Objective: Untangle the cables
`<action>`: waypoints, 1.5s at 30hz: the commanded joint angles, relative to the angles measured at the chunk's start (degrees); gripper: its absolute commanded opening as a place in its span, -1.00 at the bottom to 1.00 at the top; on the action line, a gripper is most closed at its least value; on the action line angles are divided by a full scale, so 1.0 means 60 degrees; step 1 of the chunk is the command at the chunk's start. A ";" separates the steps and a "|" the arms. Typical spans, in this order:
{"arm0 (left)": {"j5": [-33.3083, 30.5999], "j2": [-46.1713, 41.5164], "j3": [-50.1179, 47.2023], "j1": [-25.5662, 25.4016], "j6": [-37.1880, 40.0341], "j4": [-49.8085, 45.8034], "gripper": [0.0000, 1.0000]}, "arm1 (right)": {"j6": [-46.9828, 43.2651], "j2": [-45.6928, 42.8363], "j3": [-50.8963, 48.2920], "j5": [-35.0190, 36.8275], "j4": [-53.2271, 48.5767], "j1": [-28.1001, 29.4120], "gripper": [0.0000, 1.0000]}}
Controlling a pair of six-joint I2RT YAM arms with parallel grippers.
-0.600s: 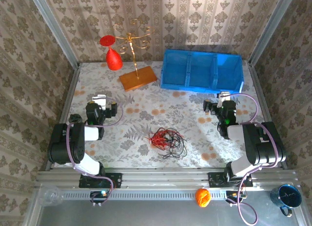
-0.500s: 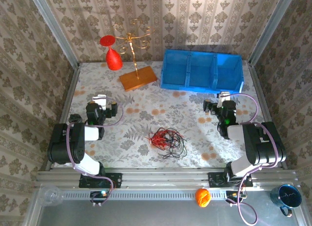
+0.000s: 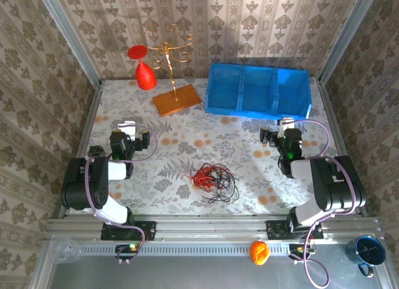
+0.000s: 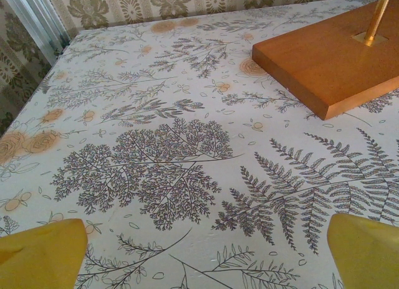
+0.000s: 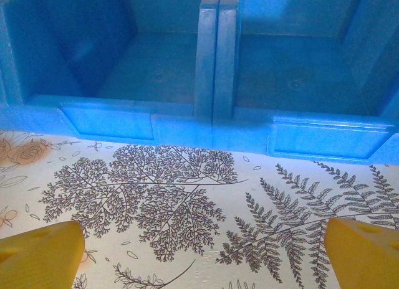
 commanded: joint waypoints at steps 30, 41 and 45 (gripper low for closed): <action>-0.2601 -0.5886 0.0897 -0.2176 -0.0050 -0.4923 1.00 | 0.0893 -0.2727 0.4343 0.2664 -0.8833 0.0744 1.00; 0.0137 -0.8726 0.2091 -0.2484 -0.6494 -0.9141 1.00 | 0.4749 -0.3480 0.5169 -0.2846 -1.2389 0.0852 0.28; 0.1381 -0.8055 0.1207 -0.2812 -0.7617 -0.9287 0.70 | 0.4122 -0.3281 0.5476 -0.1263 -1.3817 0.3527 0.15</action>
